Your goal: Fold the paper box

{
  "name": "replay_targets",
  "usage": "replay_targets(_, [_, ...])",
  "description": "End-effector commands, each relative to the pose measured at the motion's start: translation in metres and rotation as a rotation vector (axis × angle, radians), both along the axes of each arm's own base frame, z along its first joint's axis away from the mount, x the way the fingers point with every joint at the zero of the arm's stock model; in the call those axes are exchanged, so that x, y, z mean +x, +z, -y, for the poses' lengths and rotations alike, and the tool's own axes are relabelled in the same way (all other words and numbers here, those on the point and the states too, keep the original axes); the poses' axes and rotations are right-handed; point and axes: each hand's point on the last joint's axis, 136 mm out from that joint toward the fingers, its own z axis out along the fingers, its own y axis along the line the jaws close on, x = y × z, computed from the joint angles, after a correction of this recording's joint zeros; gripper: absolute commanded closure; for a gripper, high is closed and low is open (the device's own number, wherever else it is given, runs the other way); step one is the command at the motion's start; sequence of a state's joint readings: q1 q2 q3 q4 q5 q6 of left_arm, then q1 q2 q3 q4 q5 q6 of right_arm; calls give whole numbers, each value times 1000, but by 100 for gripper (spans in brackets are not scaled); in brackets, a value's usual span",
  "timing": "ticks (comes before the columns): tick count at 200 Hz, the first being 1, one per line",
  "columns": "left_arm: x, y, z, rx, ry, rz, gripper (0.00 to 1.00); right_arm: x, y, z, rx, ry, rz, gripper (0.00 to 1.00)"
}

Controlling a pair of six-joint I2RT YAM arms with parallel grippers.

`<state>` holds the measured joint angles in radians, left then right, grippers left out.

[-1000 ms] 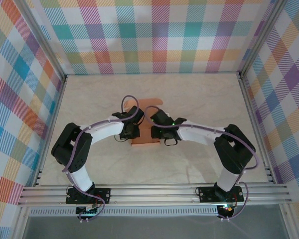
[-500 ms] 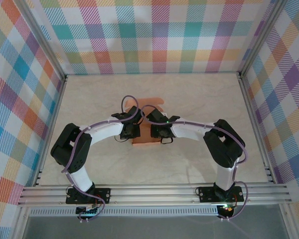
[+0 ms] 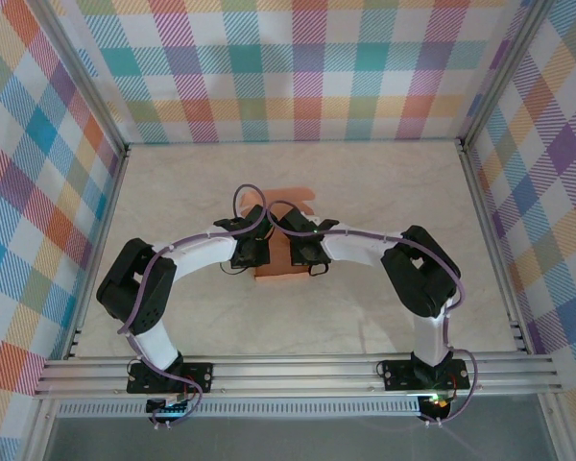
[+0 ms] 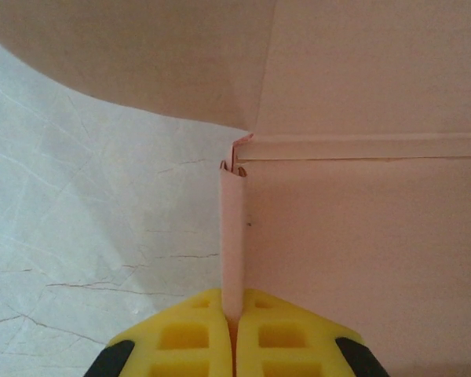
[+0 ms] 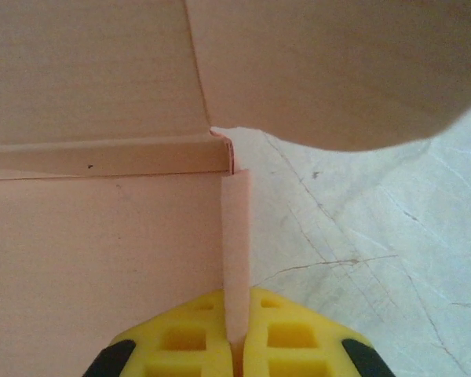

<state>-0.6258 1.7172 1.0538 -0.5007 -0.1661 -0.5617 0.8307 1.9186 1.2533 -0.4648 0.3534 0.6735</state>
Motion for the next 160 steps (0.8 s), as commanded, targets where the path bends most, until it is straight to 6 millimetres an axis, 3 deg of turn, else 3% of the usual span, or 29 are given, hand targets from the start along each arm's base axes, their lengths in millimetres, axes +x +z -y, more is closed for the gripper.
replay_targets(1, [-18, -17, 0, -3, -9, -71, 96, -3, -5, 3, -46, -1, -14, 86])
replay_targets(15, [-18, -16, 0, -4, -8, -70, 96, -3, -2, 1, -34, 2, -11, 74])
replay_targets(46, [-18, -15, -1, -1, -7, -68, 96, -6, 9, -2, -14, 10, 8, 65])
replay_targets(83, [-17, -15, -2, 1, -3, -67, 95, -14, 12, -3, -17, 17, 6, 63])
replay_targets(114, [-17, -15, -2, -1, 0, -66, 95, -22, -1, -4, -33, 13, -26, 63])
replay_targets(131, [-18, -15, -2, 0, -1, -67, 95, -26, -10, -4, -48, 12, -53, 70])
replay_targets(143, [-18, -15, -2, 1, -3, -69, 95, -26, -12, -2, -58, 14, -55, 85])
replay_targets(149, [-18, -15, -2, 2, -3, -68, 95, -26, -13, -1, -75, 21, -55, 100])
replay_targets(160, [-19, -15, -3, 2, -2, -68, 95, -26, -17, 4, -127, 28, -60, 100])
